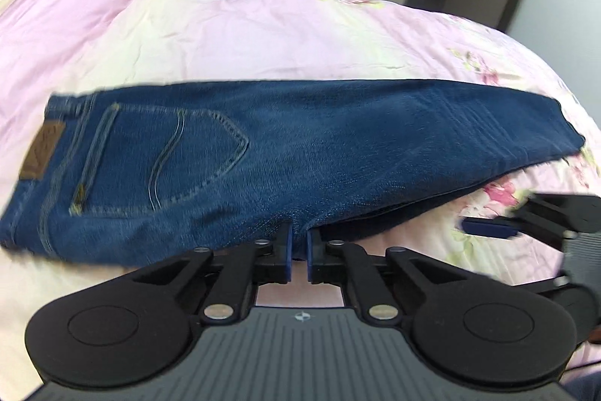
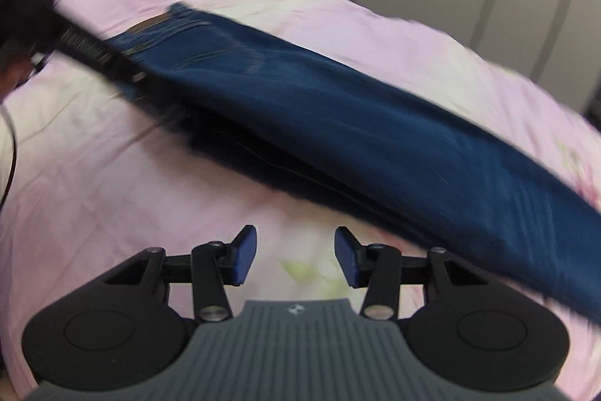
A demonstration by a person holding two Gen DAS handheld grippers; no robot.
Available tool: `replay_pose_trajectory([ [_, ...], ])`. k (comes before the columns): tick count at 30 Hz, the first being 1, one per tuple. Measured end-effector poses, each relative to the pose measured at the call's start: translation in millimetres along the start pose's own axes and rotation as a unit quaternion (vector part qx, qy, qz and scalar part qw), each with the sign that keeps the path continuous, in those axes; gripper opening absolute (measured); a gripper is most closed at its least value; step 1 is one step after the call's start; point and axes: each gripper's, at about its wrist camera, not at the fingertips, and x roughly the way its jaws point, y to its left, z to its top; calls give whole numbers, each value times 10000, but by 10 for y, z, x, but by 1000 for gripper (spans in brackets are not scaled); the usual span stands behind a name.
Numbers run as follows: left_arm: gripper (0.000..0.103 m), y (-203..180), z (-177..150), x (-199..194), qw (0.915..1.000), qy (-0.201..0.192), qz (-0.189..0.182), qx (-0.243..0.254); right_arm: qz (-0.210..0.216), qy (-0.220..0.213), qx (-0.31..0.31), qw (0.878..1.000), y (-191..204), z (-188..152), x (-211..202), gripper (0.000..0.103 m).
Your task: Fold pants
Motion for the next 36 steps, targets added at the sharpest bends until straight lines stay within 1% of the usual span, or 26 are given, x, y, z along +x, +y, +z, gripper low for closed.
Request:
replay_pose_trajectory([
  [3, 6, 39, 49, -14, 9997, 141, -160, 107, 181, -91, -839, 9963, 207, 228, 158, 43],
  [5, 6, 79, 99, 3, 9993, 210, -278, 146, 242, -21, -1206, 9924, 272, 350, 305, 42],
  [7, 6, 125, 128, 18, 9987, 261, -399, 156, 338, 50, -1354, 9902, 277, 452, 460, 42],
  [11, 6, 157, 154, 25, 9979, 273, -541, 246, 549, 6, -1566, 9861, 299, 622, 718, 42],
  [13, 6, 168, 172, 15, 9975, 275, -593, 278, 680, 62, -1501, 9863, 301, 674, 820, 41],
  [14, 6, 179, 180, 21, 9973, 310, -615, 273, 774, 163, -1423, 9867, 306, 679, 860, 22],
  [15, 6, 197, 176, 31, 9970, 355, -642, 262, 877, 321, -1336, 9866, 314, 672, 896, 9],
  [16, 6, 215, 162, 48, 9963, 424, -698, 274, 938, 468, -1265, 9864, 321, 648, 911, 2],
  [19, 5, 237, 44, 166, 9933, 743, -826, 312, 913, 466, -1199, 9875, 352, 467, 816, 1],
  [22, 5, 276, -151, 410, 9896, 1150, -868, 61, 721, 454, -857, 9927, 396, 342, 806, 1],
  [23, 5, 293, -221, 477, 9879, 1294, -856, -35, 669, 443, -748, 9940, 401, 339, 797, 1],
  [24, 0, 306, -282, 522, 9867, 1416, -796, -76, 624, 445, -671, 9948, 409, 343, 782, 1],
  [25, 0, 345, -366, 564, 9852, 1600, -605, -129, 583, 455, -620, 9953, 423, 340, 759, 1],
  [26, 0, 399, -435, 579, 9844, 1681, -471, -203, 628, 527, -572, 9950, 431, 326, 734, 1],
  [27, 0, 463, -483, 563, 9838, 1695, -486, -330, 639, 573, -560, 9947, 452, 294, 696, 0],
  [28, 0, 554, -524, 518, 9824, 1679, -595, -566, 644, 655, -603, 9939, 465, 239, 650, 0],
  [29, 0, 635, -547, 466, 9812, 1615, -689, -798, 574, 651, -595, 9944, 463, 187, 593, 0],
  [30, 1, 714, -563, 404, 9804, 1488, -769, -1034, 549, 650, -485, 9952, 440, 131, 525, 0],
  [31, 7, 787, -572, 344, 9797, 1323, -808, -1270, 577, 639, -257, 9960, 390, 89, 445, 0],
  [32, 20, 861, -588, 296, 9779, 1138, -857, -1533, 617, 612, -36, 9962, 327, 43, 367, 0],
  [33, 28, 927, -603, 264, 9738, 991, -932, -1823, 582, 574, 158, 9965, 269, -5, 291, 0],
  [34, 41, 981, -603, 246, 9683, 880, -1002, -2110, 504, 537, 302, 9968, 214, -59, 216, 0],
  [35, 46, 1015, -604, 234, 9634, 772, -1075, -2331, 411, 497, 422, 9970, 154, -112, 139, 0],
  [36, 47, 1032, -600, 230, 9587, 671, -1161, -2509, 281, 450, 537, 9971, 91, -185, 47, 0],
])
